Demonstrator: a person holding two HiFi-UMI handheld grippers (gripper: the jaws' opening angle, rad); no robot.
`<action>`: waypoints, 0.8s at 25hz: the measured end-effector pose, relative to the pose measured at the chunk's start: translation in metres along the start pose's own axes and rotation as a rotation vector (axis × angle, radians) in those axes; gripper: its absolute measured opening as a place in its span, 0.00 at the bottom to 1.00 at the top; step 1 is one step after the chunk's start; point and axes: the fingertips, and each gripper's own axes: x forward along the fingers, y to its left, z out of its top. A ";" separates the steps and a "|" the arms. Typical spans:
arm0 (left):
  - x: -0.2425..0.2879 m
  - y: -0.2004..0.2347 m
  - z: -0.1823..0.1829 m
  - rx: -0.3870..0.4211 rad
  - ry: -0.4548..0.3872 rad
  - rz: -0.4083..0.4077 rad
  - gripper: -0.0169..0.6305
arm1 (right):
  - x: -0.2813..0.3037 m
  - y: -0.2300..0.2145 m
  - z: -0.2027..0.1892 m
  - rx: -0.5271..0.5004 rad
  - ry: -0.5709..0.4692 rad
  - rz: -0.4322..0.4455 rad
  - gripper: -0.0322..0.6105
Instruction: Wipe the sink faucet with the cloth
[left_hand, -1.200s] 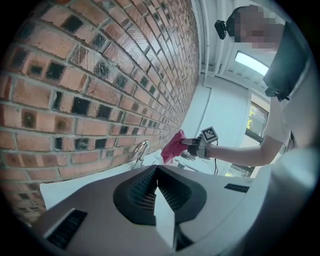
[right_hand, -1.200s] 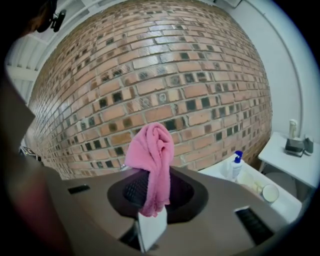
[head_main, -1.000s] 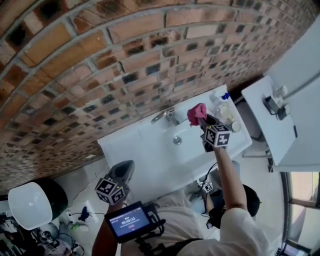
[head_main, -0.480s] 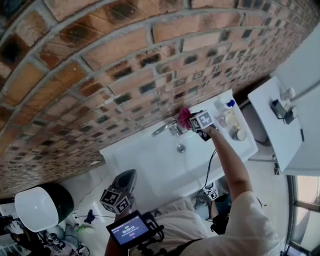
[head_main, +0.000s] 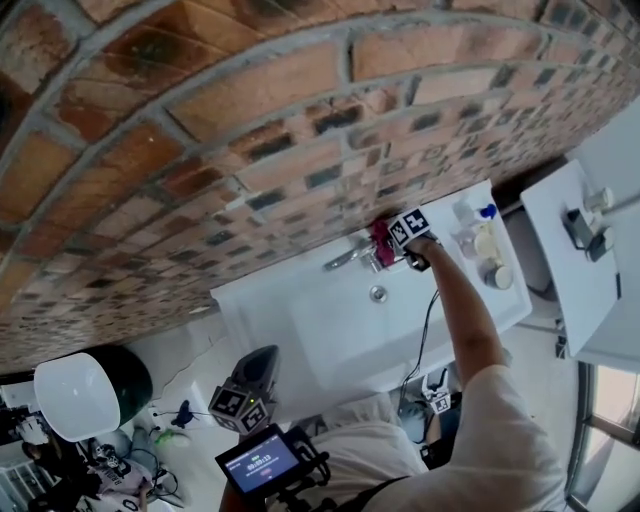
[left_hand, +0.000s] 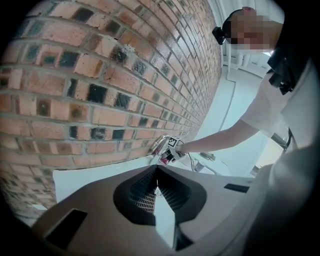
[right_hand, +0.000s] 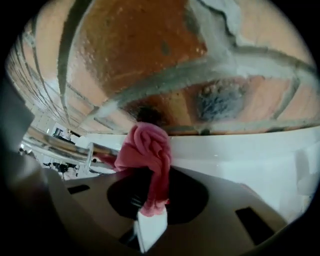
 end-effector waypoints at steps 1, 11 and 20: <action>-0.002 0.002 -0.001 -0.005 0.001 0.008 0.00 | 0.004 0.000 0.000 0.001 0.009 0.017 0.18; -0.005 0.009 -0.014 -0.025 0.013 0.025 0.00 | 0.011 0.004 0.003 -0.076 0.076 0.071 0.17; -0.013 0.004 -0.007 -0.003 -0.017 0.005 0.00 | -0.029 0.046 0.009 -0.277 -0.018 0.151 0.16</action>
